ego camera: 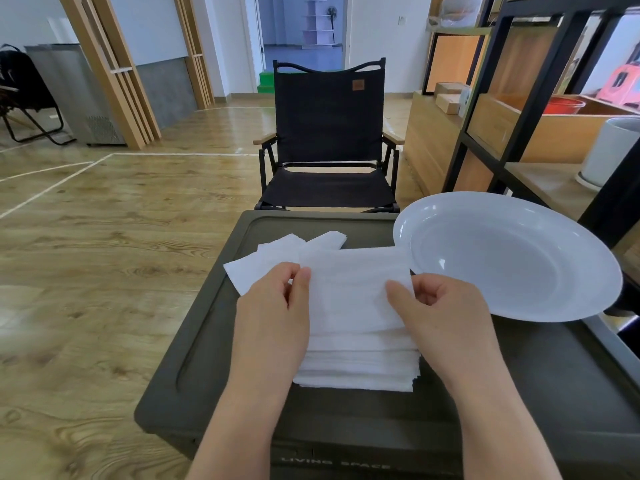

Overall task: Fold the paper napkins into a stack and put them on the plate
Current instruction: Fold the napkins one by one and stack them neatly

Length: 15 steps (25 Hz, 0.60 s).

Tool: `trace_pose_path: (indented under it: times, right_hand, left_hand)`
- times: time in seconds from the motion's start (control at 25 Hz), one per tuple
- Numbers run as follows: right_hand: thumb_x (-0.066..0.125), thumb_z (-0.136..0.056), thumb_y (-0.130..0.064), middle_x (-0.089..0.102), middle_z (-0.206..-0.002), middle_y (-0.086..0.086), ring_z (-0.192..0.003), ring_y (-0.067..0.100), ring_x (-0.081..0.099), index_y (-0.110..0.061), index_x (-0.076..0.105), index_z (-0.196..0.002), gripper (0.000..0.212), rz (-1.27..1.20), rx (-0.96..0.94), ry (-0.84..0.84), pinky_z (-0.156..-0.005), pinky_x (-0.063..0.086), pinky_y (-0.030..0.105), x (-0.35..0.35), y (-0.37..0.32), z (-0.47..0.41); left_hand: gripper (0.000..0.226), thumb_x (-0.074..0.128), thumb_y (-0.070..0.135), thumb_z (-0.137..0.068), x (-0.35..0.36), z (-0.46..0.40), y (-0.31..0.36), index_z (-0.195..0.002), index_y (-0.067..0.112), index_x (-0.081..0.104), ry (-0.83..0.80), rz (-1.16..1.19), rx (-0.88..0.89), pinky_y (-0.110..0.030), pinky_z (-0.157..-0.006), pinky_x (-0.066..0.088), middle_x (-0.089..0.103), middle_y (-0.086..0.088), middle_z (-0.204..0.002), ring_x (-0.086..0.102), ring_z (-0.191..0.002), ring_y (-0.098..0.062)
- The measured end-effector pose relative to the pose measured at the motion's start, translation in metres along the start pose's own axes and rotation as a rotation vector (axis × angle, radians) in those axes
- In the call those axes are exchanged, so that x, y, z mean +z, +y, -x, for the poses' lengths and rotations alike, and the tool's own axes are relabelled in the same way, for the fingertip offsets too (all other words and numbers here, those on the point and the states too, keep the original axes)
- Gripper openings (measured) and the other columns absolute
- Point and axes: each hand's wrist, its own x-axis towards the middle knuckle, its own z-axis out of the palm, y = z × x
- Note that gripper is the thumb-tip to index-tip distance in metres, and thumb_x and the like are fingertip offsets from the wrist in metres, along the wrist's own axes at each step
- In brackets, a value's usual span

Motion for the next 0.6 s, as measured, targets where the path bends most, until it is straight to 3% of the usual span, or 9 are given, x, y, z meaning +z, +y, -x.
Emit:
trace_pose_path:
  times: [0.12, 0.32, 0.52, 0.6]
  right_hand:
    - [0.067, -0.078, -0.036, 0.064, -0.058, 0.006, -0.057, 0.02, 0.06, -0.016, 0.069, -0.064, 0.025, 0.128, 0.021, -0.004, -0.054, 0.045, 0.028, -0.004, 0.003, -0.002]
    - [0.069, -0.077, -0.04, 0.057, -0.058, -0.007, -0.052, 0.007, 0.052, -0.023, 0.061, -0.066, 0.022, 0.311, 0.065, -0.046, -0.047, 0.033, 0.02, -0.007, 0.007, -0.003]
    - [0.073, -0.072, -0.038, 0.058, -0.065, -0.006, -0.053, 0.008, 0.054, -0.023, 0.053, -0.069, 0.026, 0.44, 0.059, -0.036, -0.046, 0.034, 0.021, -0.003, 0.005, -0.003]
    - [0.075, -0.069, -0.038, 0.054, -0.061, -0.005, -0.054, 0.01, 0.052, -0.022, 0.05, -0.068, 0.029, 0.399, 0.013, 0.027, -0.047, 0.035, 0.023, -0.005, 0.004, -0.001]
  left_hand:
    - [0.019, 0.054, 0.037, -0.092, 0.002, -0.001, -0.002, -0.081, 0.028, 0.065, -0.028, -0.063, -0.031, -0.008, -0.046, 0.036, 0.047, 0.014, -0.042, 0.049, -0.049, 0.006]
    - [0.005, 0.06, 0.037, -0.088, 0.005, -0.001, -0.006, -0.089, 0.032, 0.061, -0.052, -0.156, -0.109, -0.014, -0.045, 0.029, 0.049, 0.012, -0.051, 0.05, -0.051, -0.001]
    - [0.024, 0.066, 0.037, -0.081, 0.001, -0.007, -0.01, -0.097, 0.035, 0.048, -0.029, -0.23, -0.124, -0.021, -0.048, 0.035, 0.058, 0.009, -0.056, 0.056, -0.059, -0.002]
    - [0.031, 0.065, 0.034, -0.083, -0.011, -0.014, -0.021, -0.109, 0.031, 0.05, 0.051, -0.367, -0.044, -0.028, -0.059, 0.04, 0.065, 0.008, -0.079, 0.059, -0.077, -0.015]
